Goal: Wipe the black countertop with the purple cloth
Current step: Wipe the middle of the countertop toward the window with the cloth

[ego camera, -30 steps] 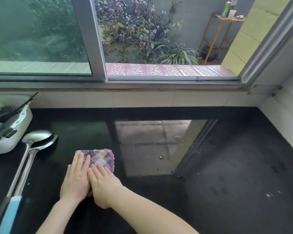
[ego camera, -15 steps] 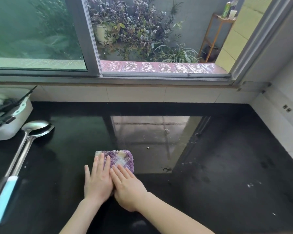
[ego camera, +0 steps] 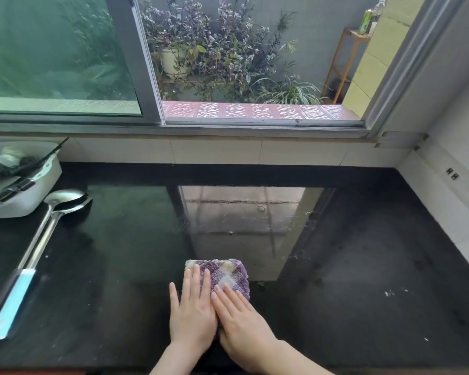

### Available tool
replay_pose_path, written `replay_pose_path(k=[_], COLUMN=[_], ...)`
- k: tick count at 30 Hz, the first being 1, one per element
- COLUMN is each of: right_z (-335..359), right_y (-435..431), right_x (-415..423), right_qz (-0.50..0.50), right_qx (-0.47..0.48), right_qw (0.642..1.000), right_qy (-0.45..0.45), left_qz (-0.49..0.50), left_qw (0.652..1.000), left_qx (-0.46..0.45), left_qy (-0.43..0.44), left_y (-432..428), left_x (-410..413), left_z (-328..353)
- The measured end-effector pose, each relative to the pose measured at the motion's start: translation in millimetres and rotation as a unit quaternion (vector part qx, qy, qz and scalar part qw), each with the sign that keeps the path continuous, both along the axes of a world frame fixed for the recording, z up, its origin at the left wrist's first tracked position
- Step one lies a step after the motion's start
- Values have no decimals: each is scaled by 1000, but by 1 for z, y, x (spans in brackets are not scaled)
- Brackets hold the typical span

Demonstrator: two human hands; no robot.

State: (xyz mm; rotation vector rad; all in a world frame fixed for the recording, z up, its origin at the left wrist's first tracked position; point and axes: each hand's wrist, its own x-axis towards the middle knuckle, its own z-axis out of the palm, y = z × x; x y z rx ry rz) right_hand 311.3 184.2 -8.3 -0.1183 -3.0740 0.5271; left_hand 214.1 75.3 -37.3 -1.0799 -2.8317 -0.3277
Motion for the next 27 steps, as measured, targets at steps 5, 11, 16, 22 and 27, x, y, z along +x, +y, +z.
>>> replay_pose_path(k=[5, 11, 16, 22, 27], right_z=[-7, 7, -6, -13, -20], right_y=[2, -1, -12, -17, -11], right_x=[20, 1, -17, -3, 12], right_qz=[5, -55, -76, -89, -105], right_qx=[5, -47, -21, 1, -7], right_qw=[999, 994, 996, 994, 992], right_qy=[54, 80, 39, 56, 66], left_qz=[-10, -27, -31, -42, -62], left_qw=[999, 1000, 999, 999, 997], left_qx=[29, 2, 6, 1, -21], left_qy=[30, -14, -19, -27, -46], left_y=[-1, -2, -3, -6, 1], left_x=[19, 16, 16, 26, 35], left_z=[-4, -1, 4, 11, 12])
